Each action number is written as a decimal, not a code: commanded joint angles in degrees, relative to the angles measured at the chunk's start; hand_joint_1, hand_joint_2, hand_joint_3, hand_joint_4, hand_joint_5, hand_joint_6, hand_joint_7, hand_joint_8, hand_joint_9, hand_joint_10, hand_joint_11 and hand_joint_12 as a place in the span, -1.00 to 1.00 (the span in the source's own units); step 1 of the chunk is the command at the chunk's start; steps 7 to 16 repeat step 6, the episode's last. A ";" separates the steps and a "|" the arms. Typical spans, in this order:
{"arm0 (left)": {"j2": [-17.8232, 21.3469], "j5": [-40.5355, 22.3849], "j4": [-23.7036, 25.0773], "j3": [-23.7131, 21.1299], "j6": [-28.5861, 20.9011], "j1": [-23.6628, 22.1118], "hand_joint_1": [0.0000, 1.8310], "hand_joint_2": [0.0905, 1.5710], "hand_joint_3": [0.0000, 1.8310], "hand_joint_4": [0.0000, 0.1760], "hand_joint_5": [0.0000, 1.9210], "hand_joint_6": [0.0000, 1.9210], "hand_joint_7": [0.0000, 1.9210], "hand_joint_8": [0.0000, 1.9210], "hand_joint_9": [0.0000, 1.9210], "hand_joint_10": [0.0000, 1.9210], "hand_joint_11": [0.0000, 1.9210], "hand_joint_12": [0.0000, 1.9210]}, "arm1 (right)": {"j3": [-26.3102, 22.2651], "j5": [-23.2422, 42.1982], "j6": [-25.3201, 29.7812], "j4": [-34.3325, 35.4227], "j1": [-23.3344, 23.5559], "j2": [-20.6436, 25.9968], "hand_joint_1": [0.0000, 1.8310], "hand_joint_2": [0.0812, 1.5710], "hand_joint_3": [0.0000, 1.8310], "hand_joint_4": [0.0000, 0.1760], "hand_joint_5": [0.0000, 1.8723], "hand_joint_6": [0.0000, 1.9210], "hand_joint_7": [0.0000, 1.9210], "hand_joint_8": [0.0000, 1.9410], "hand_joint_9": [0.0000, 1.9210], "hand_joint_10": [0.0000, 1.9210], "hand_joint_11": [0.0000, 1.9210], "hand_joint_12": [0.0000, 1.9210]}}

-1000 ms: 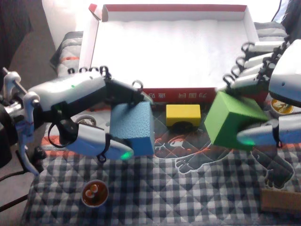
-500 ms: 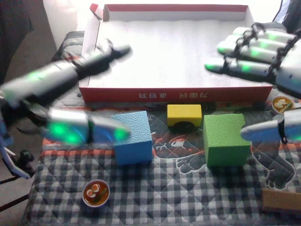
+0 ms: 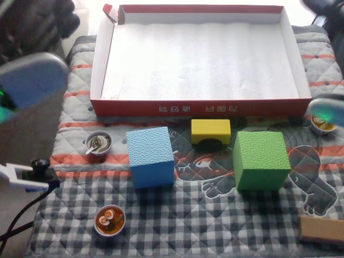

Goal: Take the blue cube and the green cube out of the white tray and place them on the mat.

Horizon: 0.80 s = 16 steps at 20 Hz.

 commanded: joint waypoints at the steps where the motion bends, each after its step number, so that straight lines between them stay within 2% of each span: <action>1: -0.20 -11.25 -1.10 0.22 -1.46 -0.03 -0.55 0.12 -0.99 0.61 -1.00 -1.00 -0.98 -1.00 -0.86 -1.00 -0.86 -0.80 | 0.12 11.59 0.12 3.06 0.10 0.71 -0.53 0.34 -1.00 0.78 -0.96 -1.00 -0.91 -0.99 -0.93 -0.99 -0.97 -0.99; 2: -0.56 -13.10 -1.09 0.36 -2.65 -0.02 -0.58 0.18 -0.99 0.92 -1.00 -1.00 -1.00 -1.00 -0.89 -1.00 -0.95 -0.69 | 0.01 14.02 0.12 3.56 -0.30 0.88 -0.36 0.36 -1.00 0.55 -0.99 -1.00 -0.94 -1.00 -0.99 -1.00 -0.99 -1.00; 3: -0.94 -15.72 -1.06 0.73 -4.46 -0.02 -0.49 0.23 -0.99 0.73 -1.00 -1.00 -0.97 -0.99 -0.84 -0.98 -0.94 -0.66 | -0.12 15.75 0.11 4.09 -0.75 1.04 -0.36 0.36 -1.00 0.52 -1.00 -1.00 -0.98 -1.00 -1.00 -1.00 -1.00 -1.00; 4: -1.22 -16.63 -0.42 1.69 -9.49 -0.90 -0.45 0.26 -1.00 0.54 -1.00 -1.00 -0.94 -1.00 -0.83 -0.99 -0.97 -0.69 | -1.17 15.76 -0.07 3.73 0.24 1.87 -0.40 0.34 -1.00 0.58 -1.00 -1.00 -1.00 -1.00 -1.00 -1.00 -1.00 -1.00; 5: -1.51 -16.63 0.78 2.57 -10.97 -2.30 -0.53 0.29 -1.00 0.21 -0.97 -1.00 -0.89 -0.99 -0.80 -1.00 -0.93 -0.75 | -1.49 15.76 -1.03 2.47 1.05 2.22 -0.71 0.40 -0.98 0.71 -1.00 -1.00 -1.00 -1.00 -1.00 -1.00 -1.00 -1.00; 6: -1.81 -16.63 1.89 3.25 -11.69 -3.68 -0.63 0.32 -1.00 -0.63 -0.84 -0.99 -0.81 -1.00 -0.78 -1.00 -0.92 -0.82 | -1.53 15.76 -1.13 1.22 1.99 2.41 -0.47 0.39 -1.00 0.20 -0.62 -0.84 -0.77 -0.93 -0.82 -0.94 -0.80 -0.91; 16: -1.81 -16.63 1.89 3.25 -11.69 -3.68 -0.63 0.32 -1.00 -0.63 -0.84 -0.99 -0.81 -1.00 -0.78 -1.00 -0.92 -0.82 | -1.53 15.76 -1.13 1.22 1.99 2.41 -0.47 0.39 -1.00 0.20 -0.62 -0.84 -0.77 -0.93 -0.82 -0.94 -0.80 -0.91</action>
